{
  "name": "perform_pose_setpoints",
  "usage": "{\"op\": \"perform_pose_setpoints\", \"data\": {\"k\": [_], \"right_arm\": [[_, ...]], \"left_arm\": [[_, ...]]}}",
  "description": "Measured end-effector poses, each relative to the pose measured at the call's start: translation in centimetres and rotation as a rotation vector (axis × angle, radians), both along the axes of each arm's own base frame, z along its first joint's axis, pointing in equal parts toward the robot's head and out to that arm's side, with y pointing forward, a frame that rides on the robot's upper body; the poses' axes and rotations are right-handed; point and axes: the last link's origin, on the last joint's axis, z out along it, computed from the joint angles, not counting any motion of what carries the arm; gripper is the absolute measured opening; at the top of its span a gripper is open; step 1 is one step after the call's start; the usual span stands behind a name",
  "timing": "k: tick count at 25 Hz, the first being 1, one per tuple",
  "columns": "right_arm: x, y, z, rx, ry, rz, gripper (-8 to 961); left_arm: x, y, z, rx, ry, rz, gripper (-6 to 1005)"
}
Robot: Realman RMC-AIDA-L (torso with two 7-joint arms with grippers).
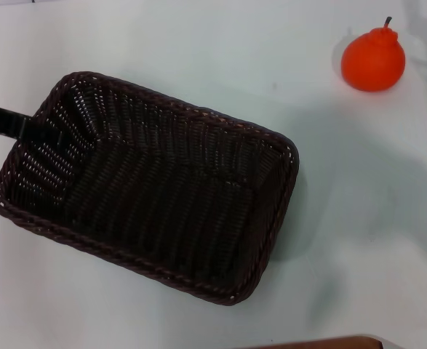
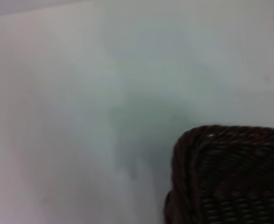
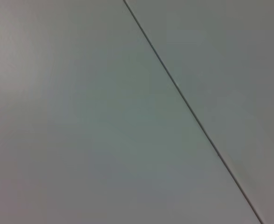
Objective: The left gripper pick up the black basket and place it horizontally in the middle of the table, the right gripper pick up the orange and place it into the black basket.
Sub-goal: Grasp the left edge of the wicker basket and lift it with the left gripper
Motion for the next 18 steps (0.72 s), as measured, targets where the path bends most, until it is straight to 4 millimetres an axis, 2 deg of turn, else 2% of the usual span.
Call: {"op": "perform_pose_setpoints", "data": {"k": [4,10,12,18], "right_arm": [[0.06,-0.02,0.07,0.005,0.003,-0.004,809],[0.26,-0.08,0.08,0.003,0.006,-0.013,809],[0.29,-0.08,0.08,0.002,0.006,-0.015,809],[0.61,-0.16,0.29,0.015,0.015,-0.032,809]], "left_arm": [[-0.24,0.26,-0.88,-0.027,0.044,0.024,819],[-0.17,0.5,-0.88,-0.027,0.055,0.034,740],[-0.17,0.5,-0.69,-0.025,0.054,0.034,549],[-0.16,0.43,-0.64,-0.03,0.052,0.036,296]]}}
